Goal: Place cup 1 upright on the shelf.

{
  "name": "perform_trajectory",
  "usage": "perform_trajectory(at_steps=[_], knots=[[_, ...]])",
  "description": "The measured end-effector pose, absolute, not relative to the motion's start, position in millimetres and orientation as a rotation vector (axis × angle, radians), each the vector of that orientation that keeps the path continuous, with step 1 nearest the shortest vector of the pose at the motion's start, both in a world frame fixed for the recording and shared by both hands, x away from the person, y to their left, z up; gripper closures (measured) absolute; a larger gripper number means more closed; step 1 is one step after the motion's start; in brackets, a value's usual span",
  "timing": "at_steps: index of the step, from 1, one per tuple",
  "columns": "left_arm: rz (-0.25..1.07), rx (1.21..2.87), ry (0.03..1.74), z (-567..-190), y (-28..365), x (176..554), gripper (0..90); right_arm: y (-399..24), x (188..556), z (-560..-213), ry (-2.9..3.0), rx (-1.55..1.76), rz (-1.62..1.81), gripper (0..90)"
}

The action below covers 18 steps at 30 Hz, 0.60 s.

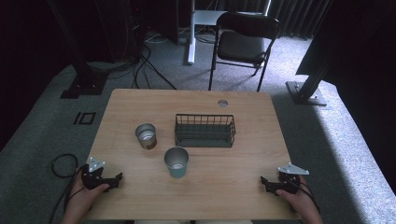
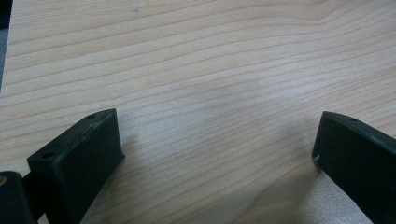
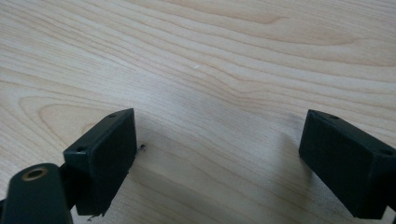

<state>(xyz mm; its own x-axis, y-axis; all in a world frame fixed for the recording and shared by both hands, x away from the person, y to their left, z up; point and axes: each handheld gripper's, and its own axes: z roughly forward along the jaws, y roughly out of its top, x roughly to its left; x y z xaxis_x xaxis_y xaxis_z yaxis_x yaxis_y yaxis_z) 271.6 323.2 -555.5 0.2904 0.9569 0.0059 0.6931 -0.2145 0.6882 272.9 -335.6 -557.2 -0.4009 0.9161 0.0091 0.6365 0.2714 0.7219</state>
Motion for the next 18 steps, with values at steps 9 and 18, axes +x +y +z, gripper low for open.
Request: perform_trajectory(at_steps=[9, 18], knots=[[0.593, 1.985, 1.469, -555.5, 323.1, 271.6, 2.0, -335.5, 272.9, -557.2, 2.139, 1.399, 0.919, 10.9], [0.593, 1.985, 1.469, -555.5, 323.1, 271.6, 2.0, -335.7, 273.0, -557.1, 2.147, 1.390, 0.922, 11.0]])
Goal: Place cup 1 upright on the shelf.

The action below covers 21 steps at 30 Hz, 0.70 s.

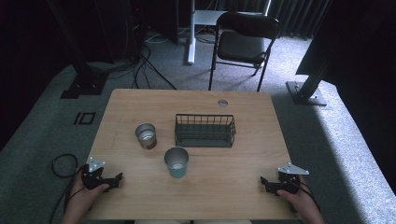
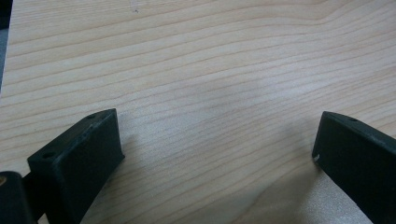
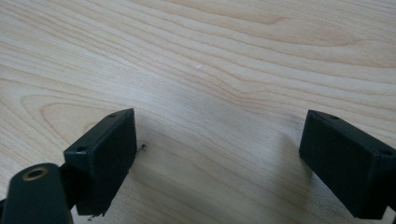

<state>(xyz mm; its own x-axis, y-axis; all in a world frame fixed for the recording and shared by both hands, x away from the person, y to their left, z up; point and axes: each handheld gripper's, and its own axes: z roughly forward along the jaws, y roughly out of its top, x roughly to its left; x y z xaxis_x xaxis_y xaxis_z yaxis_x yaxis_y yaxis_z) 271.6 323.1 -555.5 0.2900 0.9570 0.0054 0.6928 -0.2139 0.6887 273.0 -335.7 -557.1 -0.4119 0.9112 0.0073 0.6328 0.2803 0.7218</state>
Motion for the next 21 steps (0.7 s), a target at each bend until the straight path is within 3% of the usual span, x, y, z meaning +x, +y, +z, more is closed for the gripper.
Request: perform_trajectory(at_steps=[21], knots=[[0.592, 1.986, 1.469, -555.4, 323.1, 271.6, 2.0, -319.3, 283.9, -553.5, 2.208, 1.314, 0.960, 11.1]])
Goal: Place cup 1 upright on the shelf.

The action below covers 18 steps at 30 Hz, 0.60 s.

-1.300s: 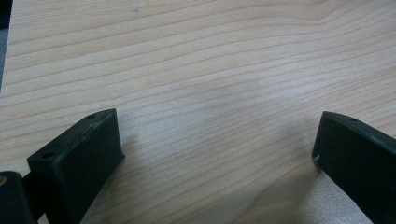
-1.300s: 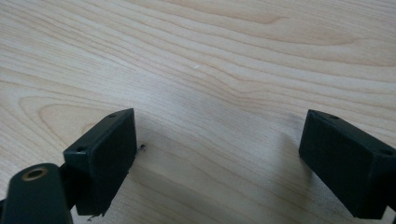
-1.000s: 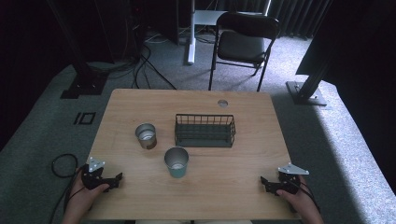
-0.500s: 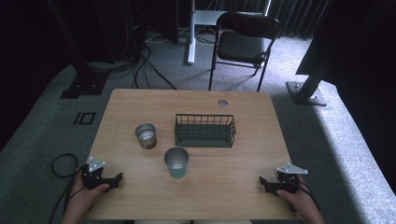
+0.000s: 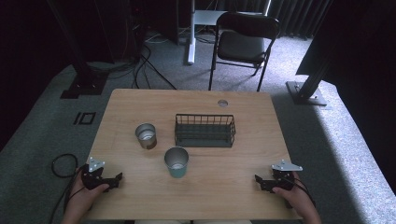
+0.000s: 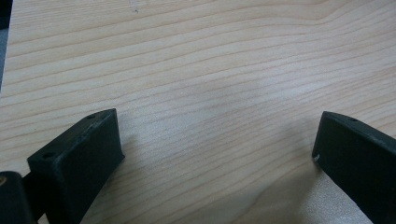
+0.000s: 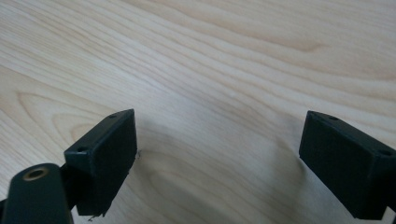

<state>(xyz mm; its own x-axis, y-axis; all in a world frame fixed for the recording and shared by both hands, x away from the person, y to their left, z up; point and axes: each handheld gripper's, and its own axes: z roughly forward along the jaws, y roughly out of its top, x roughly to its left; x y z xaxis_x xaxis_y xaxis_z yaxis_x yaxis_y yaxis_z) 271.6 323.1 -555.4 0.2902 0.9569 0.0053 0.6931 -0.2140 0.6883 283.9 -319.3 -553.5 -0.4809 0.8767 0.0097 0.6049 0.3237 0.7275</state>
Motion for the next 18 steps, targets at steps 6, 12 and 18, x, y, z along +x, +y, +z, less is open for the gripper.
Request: perform_trajectory(at_steps=[6, 12, 18], knots=[[0.592, 1.987, 1.470, -555.4, 323.1, 271.6, 2.0, -313.1, 288.0, -548.4, 2.212, 1.292, 0.978, 11.1], [0.592, 1.987, 1.470, -555.4, 323.1, 271.6, 2.0, -305.2, 292.4, -544.0, 2.228, 1.257, 0.996, 11.1], [0.592, 1.987, 1.470, -555.3, 323.1, 271.6, 1.9, -297.0, 296.8, -541.1, 2.244, 1.219, 1.034, 11.1]])
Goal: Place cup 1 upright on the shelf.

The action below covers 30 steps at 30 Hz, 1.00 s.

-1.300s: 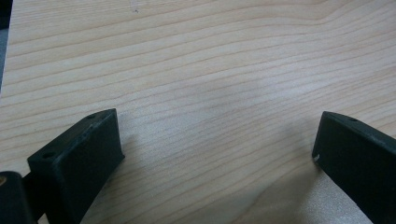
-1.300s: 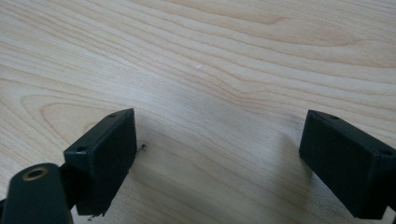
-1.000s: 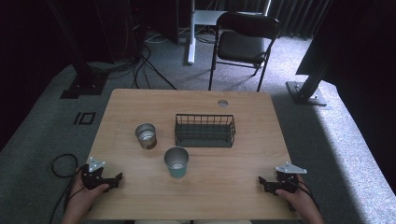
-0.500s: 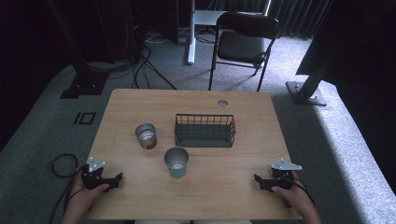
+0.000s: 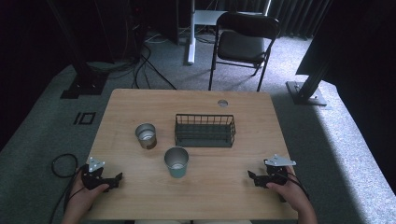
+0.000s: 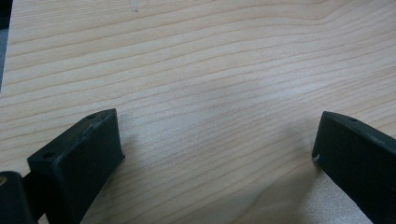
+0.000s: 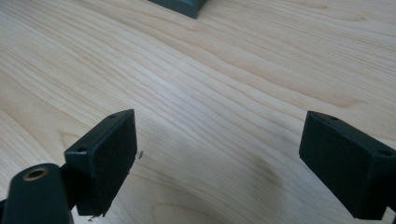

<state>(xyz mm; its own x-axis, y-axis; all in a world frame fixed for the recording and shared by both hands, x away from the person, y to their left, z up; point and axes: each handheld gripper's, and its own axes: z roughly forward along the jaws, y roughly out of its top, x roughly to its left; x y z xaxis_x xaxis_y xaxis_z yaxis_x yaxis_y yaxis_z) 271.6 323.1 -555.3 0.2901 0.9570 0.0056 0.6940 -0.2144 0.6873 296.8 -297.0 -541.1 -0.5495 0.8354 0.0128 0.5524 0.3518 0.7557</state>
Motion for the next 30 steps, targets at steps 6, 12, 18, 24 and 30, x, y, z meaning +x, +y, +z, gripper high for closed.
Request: perform_trajectory(at_steps=[6, 12, 18, 24, 30], knots=[[0.592, 1.987, 1.470, -555.3, 323.1, 271.6, 2.0, -288.3, 299.1, -539.8, 2.269, 1.179, 1.049, 11.1], [0.592, 1.986, 1.470, -555.4, 323.1, 271.6, 2.0, -276.1, 303.3, -538.4, 2.292, 1.144, 1.059, 11.1], [0.592, 1.987, 1.470, -555.3, 323.1, 271.6, 2.0, -266.1, 307.1, -537.1, 2.307, 1.119, 1.075, 11.1], [0.592, 1.985, 1.471, -555.4, 323.0, 271.6, 2.0, -256.1, 310.3, -536.5, 2.327, 1.087, 1.096, 11.1], [0.592, 1.985, 1.471, -555.4, 323.0, 271.6, 2.0, -244.8, 312.4, -535.6, 2.357, 1.039, 1.114, 11.1]])
